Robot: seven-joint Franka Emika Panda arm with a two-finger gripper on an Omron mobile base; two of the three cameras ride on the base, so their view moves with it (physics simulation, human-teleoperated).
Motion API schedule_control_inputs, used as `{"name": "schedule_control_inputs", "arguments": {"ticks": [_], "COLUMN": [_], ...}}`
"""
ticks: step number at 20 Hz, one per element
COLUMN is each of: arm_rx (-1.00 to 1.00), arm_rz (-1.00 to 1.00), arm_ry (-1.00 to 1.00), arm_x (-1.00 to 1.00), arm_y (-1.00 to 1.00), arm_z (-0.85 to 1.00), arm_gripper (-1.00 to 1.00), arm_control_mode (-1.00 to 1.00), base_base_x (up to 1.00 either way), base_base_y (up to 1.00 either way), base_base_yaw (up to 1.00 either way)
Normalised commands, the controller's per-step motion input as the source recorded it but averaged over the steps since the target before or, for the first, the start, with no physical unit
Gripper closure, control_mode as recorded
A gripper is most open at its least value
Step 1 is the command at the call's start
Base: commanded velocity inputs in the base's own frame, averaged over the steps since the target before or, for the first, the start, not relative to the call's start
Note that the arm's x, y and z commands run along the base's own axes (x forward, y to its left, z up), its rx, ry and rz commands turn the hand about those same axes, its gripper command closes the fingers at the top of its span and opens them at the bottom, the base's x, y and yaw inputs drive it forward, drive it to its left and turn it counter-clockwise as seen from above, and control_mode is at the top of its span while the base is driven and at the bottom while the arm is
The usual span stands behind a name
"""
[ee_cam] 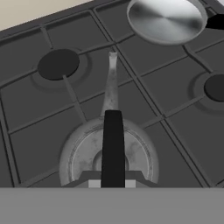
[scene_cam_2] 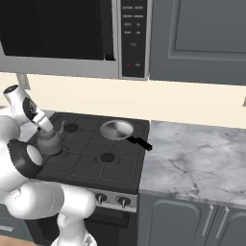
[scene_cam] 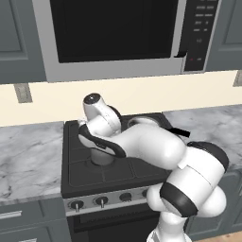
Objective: Pick the kettle from the counter and place it on a stove burner. Then turn the burner on.
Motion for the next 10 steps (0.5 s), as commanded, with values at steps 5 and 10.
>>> {"name": "schedule_control_inputs", "arguments": {"ticks": [5,10], "arm_rx": [0.00,0.00], "arm_rz": [-0.02,-0.01], "arm_ry": [0.00,0.00], "arm_x": [0.10,0.08], "arm_y": [0.05,0.00], "arm_z": [-0.10,-0.11], "arm_gripper": [1.00,1.00], "arm_control_mode": [-1.00,-1.00], "base_base_x": [0.00,0.00], "base_base_y": [0.00,0.00], "base_base_yaw": [0.00,0.00]}}
